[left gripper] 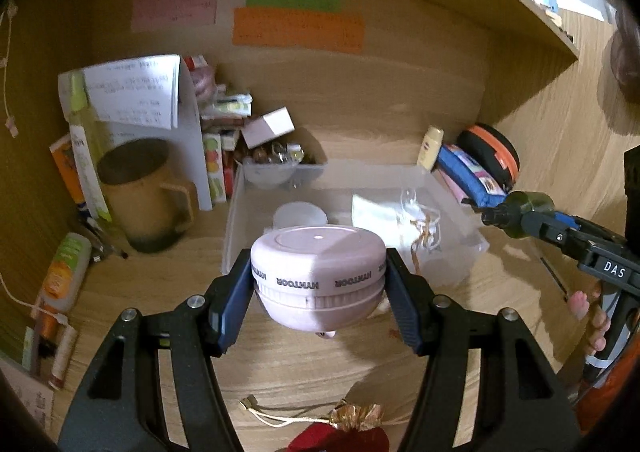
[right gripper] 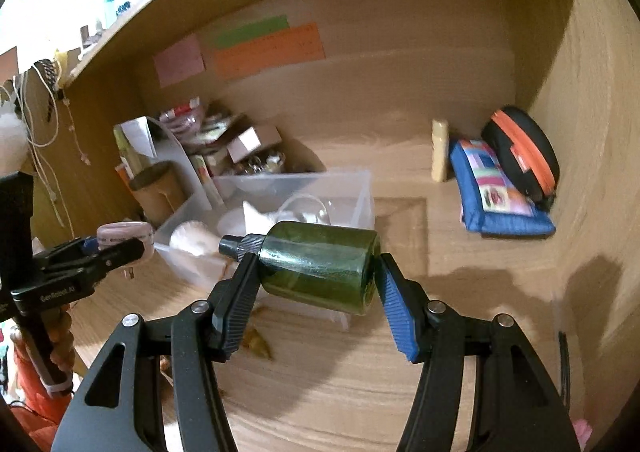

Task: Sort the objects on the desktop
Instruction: 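Carry the pink device and green bottle over the clear plastic box with both tools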

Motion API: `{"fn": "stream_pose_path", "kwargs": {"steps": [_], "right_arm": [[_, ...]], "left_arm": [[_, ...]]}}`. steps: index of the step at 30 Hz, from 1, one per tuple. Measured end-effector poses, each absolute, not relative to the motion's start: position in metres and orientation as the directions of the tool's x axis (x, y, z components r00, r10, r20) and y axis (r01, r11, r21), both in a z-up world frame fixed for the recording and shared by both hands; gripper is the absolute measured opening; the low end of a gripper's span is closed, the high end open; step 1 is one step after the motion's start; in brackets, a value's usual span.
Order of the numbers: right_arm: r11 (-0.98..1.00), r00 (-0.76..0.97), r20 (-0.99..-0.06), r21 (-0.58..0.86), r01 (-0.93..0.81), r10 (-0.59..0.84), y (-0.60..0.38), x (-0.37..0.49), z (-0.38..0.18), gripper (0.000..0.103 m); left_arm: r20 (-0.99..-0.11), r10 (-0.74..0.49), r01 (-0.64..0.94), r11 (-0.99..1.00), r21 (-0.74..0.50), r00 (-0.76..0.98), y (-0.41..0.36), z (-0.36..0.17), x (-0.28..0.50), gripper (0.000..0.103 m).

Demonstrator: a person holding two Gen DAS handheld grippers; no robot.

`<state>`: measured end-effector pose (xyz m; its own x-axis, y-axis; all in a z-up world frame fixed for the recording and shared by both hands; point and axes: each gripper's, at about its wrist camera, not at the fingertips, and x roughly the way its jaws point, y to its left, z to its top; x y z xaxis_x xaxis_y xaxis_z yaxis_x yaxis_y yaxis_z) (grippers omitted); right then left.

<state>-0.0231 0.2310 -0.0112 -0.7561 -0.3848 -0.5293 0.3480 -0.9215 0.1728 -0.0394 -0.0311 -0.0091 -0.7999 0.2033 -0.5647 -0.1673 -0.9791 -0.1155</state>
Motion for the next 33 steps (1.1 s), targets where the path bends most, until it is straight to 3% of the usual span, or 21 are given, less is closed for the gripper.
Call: {"fn": "stream_pose_path", "kwargs": {"steps": [13,33], "right_arm": [[-0.885,-0.746,-0.477,0.216,0.413,-0.465,0.209,-0.055,0.001,0.055],[-0.87,-0.73,-0.481,0.187,0.456,-0.485,0.172,-0.108,0.015,0.055]], "left_arm": [[-0.528,0.124,-0.118,-0.992,-0.044,-0.84,-0.034,0.022,-0.069,0.062],[-0.573,0.102,-0.105,-0.994,-0.027,-0.813,-0.037,0.014,-0.135,0.062]]}}
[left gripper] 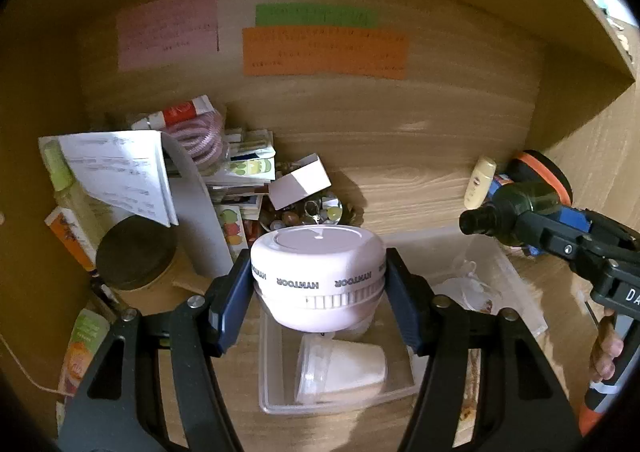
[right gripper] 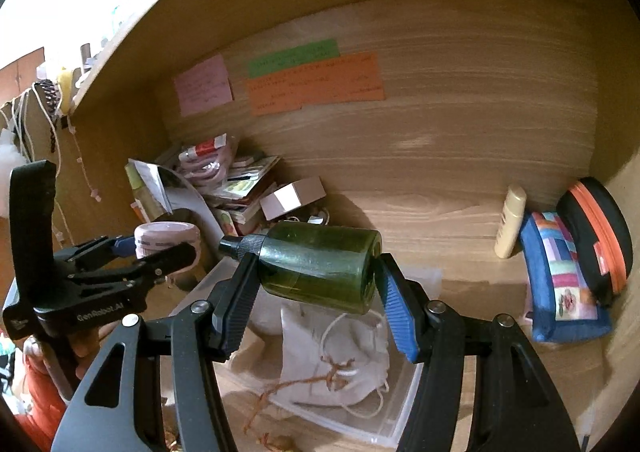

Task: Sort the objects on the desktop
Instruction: 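Carry the pink device and green bottle over the clear plastic box with both tools, then open the left tool to drop the pink device while the right tool releases the bottle into the box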

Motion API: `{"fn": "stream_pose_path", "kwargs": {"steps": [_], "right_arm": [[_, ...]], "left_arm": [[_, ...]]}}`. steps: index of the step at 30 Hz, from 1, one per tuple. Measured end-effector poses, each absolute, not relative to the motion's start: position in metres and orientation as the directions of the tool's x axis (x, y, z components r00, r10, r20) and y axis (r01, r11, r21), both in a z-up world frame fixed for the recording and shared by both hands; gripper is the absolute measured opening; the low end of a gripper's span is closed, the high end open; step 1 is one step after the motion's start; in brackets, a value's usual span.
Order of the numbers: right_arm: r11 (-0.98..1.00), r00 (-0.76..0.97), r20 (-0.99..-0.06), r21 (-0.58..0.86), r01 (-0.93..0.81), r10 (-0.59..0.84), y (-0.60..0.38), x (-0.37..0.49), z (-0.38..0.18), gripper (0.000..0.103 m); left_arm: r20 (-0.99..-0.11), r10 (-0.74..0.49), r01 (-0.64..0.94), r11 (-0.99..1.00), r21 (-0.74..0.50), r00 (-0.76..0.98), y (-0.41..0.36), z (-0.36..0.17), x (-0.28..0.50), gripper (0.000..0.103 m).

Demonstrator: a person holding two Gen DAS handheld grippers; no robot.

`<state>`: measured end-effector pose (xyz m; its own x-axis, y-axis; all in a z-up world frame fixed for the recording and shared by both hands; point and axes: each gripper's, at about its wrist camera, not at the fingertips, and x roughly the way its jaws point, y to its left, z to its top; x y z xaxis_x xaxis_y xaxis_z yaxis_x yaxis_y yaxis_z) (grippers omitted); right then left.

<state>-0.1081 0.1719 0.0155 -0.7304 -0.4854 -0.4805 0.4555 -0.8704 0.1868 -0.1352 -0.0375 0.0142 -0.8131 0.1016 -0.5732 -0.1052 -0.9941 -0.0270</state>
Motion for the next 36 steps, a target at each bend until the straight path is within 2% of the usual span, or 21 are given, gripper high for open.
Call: {"fn": "stream_pose_path", "kwargs": {"steps": [16,20,23,36], "right_arm": [[-0.888,-0.664,-0.607,0.171,0.427,-0.436,0.155,-0.153,-0.031,0.055],[-0.921,-0.697,-0.632,0.073,0.384,-0.34,0.153,-0.155,-0.041,0.056],[-0.92,-0.686,-0.648,0.059,0.388,-0.331,0.151,-0.157,-0.046,0.056],[-0.924,-0.656,-0.702,0.008,0.382,-0.277,0.144,-0.161,-0.063,0.055]], "left_arm": [[-0.671,0.162,-0.146,-0.986,-0.08,-0.723,-0.034,-0.029,-0.191,0.062],[-0.702,0.174,-0.148,-0.984,-0.098,-0.69,-0.035,-0.043,-0.2,0.062],[-0.725,0.185,-0.152,-0.982,-0.111,-0.664,-0.035,-0.051,-0.205,0.062],[-0.735,0.159,-0.153,-0.985,-0.076,-0.659,-0.03,-0.056,-0.206,0.062]]}}
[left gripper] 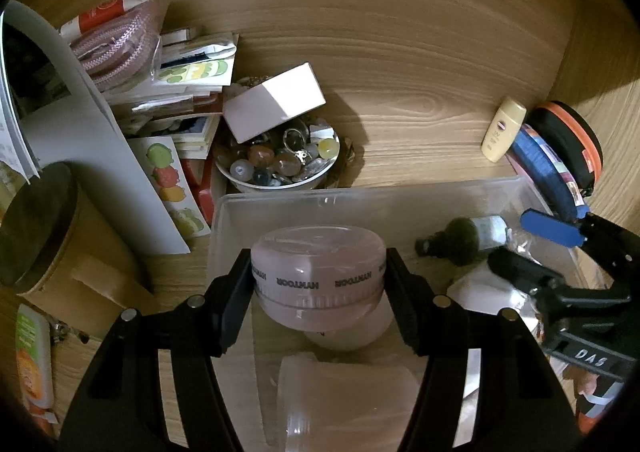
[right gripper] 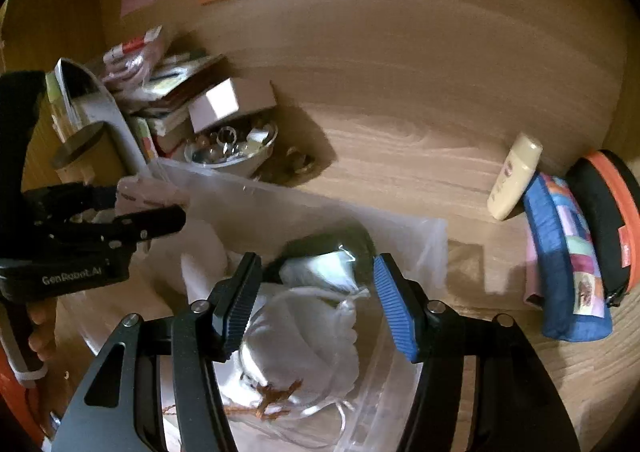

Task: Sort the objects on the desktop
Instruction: 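Open the left tool to drop the pink device while the right tool releases the bottle into the box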

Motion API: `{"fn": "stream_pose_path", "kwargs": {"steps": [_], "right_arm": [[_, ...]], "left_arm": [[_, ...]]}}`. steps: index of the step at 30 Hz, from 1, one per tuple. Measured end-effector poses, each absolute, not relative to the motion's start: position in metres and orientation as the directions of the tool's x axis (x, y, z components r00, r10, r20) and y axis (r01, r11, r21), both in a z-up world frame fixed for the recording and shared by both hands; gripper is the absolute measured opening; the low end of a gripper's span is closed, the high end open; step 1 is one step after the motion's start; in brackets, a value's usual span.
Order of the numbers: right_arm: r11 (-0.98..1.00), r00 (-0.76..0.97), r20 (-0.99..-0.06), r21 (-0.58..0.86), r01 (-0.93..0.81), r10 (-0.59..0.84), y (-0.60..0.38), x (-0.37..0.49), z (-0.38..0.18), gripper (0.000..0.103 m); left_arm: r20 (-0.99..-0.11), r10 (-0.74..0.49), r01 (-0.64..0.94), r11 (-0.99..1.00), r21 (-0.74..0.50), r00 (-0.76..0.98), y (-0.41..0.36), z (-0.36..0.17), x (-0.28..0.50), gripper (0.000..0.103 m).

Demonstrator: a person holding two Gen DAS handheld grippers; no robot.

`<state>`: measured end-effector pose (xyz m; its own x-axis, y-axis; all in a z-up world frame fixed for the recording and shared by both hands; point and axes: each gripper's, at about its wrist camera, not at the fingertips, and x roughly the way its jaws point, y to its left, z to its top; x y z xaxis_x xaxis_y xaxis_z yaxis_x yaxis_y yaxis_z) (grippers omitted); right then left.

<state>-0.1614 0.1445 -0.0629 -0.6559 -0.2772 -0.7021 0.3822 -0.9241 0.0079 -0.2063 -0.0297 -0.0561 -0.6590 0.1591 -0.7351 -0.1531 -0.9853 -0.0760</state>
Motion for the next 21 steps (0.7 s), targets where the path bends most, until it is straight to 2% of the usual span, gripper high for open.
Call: {"fn": "stream_pose_path", "kwargs": {"steps": [9,15,20,21], "right_arm": [[-0.926,-0.666,-0.701,-0.022,0.378,-0.255,0.1388,-0.1607,-0.066,0.056],[-0.927,-0.673,-0.698,-0.033,0.373,-0.246,0.1385,-0.1613,-0.0648,0.068],[-0.925,-0.682,-0.691,-0.049,0.377,-0.241,0.1347,-0.1586,-0.0645,0.074],[-0.926,-0.688,-0.686,-0.055,0.375,-0.238,0.1345,-0.1577,-0.0637,0.079]], "left_arm": [[-0.721,0.154,-0.149,-0.986,-0.071,-0.676,-0.0309,-0.0562,-0.2042,0.064],[-0.7,0.141,-0.147,-0.988,-0.052,-0.7,-0.0302,-0.0552,-0.2011,0.07],[-0.691,0.136,-0.145,-0.988,-0.046,-0.71,-0.0321,-0.0541,-0.1992,0.075],[-0.689,0.132,-0.144,-0.989,-0.041,-0.713,-0.0325,-0.0539,-0.1987,0.076]]}}
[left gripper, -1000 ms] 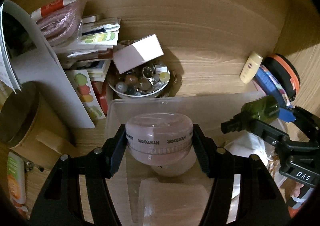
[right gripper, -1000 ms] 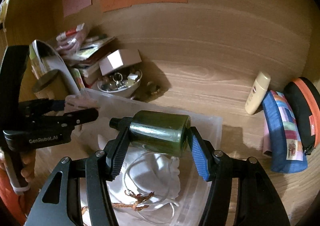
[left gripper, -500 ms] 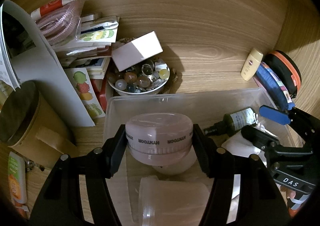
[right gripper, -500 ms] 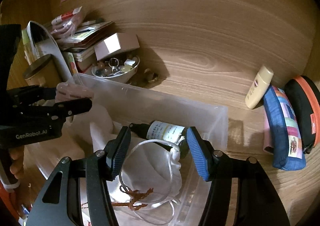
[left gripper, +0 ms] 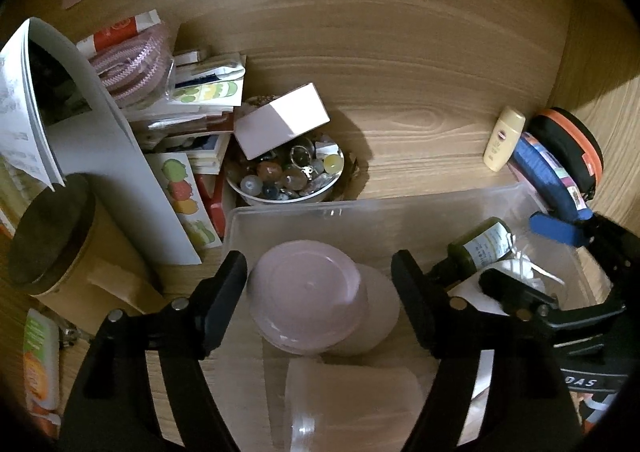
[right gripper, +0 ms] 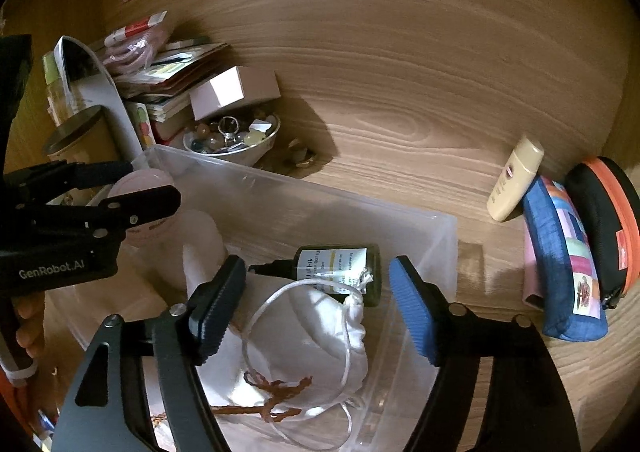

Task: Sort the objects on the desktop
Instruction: 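Open the left tool to drop the pink device while the right tool releases the bottle into the box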

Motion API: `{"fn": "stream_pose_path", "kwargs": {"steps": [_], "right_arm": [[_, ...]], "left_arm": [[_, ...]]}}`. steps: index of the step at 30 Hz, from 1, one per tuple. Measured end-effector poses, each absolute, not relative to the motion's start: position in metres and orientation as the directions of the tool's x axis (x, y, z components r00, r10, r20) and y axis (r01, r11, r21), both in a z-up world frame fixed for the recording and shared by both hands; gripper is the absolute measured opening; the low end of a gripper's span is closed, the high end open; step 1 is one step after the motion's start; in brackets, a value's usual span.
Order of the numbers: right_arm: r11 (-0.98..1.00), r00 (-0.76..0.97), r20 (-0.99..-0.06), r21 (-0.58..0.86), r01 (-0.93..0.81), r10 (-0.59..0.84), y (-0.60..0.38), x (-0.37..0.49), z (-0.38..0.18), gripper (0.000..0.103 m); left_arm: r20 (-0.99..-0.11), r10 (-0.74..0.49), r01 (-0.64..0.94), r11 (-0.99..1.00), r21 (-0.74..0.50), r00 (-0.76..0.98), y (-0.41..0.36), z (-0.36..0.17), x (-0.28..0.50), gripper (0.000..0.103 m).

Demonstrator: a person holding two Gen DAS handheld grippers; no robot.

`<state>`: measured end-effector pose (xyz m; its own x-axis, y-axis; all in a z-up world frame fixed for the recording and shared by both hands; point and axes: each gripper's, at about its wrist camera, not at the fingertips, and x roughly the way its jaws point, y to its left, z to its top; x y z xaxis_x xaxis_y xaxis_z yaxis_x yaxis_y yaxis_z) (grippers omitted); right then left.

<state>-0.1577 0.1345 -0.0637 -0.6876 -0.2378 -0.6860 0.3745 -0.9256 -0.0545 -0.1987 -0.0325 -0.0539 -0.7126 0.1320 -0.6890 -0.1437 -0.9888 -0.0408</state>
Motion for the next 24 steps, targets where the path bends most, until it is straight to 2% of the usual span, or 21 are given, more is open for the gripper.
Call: {"fn": "stream_pose_path", "kwargs": {"steps": [4,6,11,16,21,24], "right_arm": [[-0.924,-0.702,-0.668,-0.053,0.377,-0.248,0.136,-0.154,-0.059,0.085],[-0.924,-0.699,-0.668,-0.044,0.379,-0.255,0.136,-0.154,-0.058,0.085],[-0.921,-0.703,-0.654,-0.025,0.388,-0.279,0.138,-0.151,-0.052,0.086],[-0.927,-0.742,-0.61,-0.034,0.375,-0.277,0.141,-0.145,-0.043,0.096],[-0.936,-0.778,-0.57,-0.045,0.35,-0.264,0.147,-0.14,-0.033,0.098],[-0.941,-0.79,-0.551,-0.025,0.337,-0.269,0.155,-0.139,-0.026,0.098]], "left_arm": [[-0.681,0.151,-0.151,-0.987,-0.059,-0.717,-0.035,-0.052,-0.196,0.081],[-0.668,0.152,-0.154,-0.986,-0.056,-0.728,-0.034,-0.049,-0.193,0.089],[-0.636,0.178,-0.177,-0.982,-0.065,-0.751,-0.033,-0.041,-0.185,0.095],[-0.612,0.147,-0.165,-0.986,-0.027,-0.777,-0.033,-0.034,-0.179,0.095],[-0.604,0.173,-0.156,-0.984,-0.081,-0.778,-0.041,-0.026,-0.179,0.097],[-0.605,0.151,-0.136,-0.988,-0.071,-0.782,-0.042,-0.019,-0.173,0.097]]}}
